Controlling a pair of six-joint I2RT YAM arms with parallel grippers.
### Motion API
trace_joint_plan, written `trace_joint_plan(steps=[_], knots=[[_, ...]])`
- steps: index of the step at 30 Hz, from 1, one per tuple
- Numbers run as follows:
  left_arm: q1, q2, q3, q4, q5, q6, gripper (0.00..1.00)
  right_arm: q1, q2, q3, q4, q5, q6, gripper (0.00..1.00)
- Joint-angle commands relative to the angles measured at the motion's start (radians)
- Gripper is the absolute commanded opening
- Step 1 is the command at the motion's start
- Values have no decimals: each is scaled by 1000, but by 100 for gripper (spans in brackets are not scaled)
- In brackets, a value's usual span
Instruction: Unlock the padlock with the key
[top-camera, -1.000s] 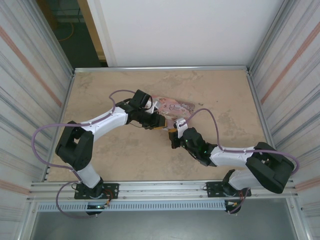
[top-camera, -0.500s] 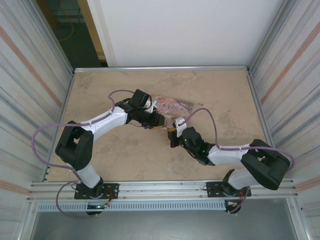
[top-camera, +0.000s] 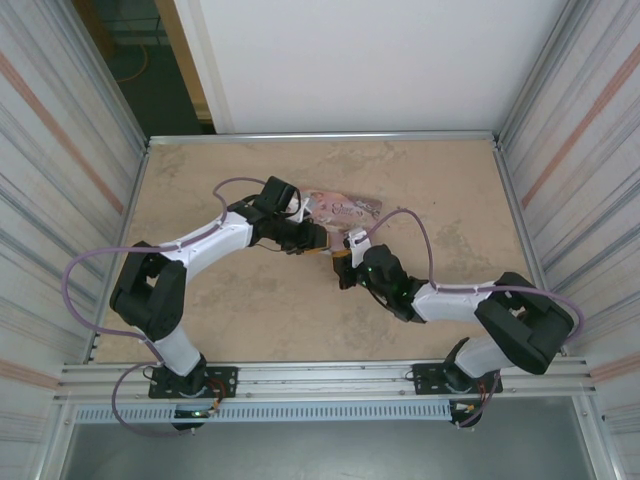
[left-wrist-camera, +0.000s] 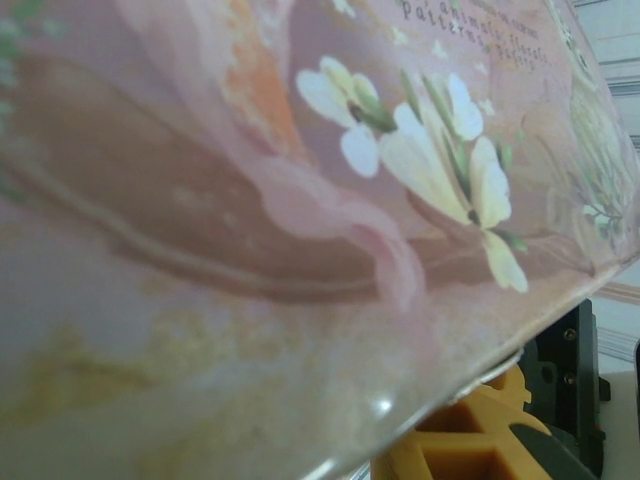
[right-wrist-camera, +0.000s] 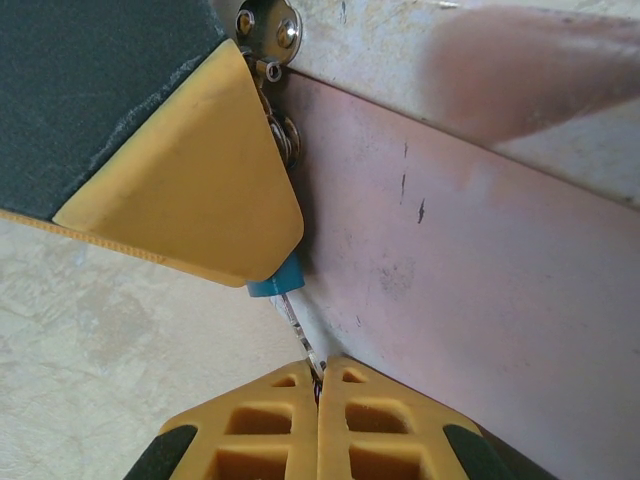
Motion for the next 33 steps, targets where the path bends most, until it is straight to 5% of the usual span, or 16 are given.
trace_joint_plan(steps=[1, 13, 33], knots=[[-30, -31, 27, 24, 93, 36, 17, -9, 2, 87, 122, -58, 10, 0], [-30, -37, 33, 4, 101, 48, 17, -36, 32, 122, 100, -68, -36, 0], [-30, -26, 14, 21, 65, 62, 17, -101, 32, 144, 102, -318, 37, 0]])
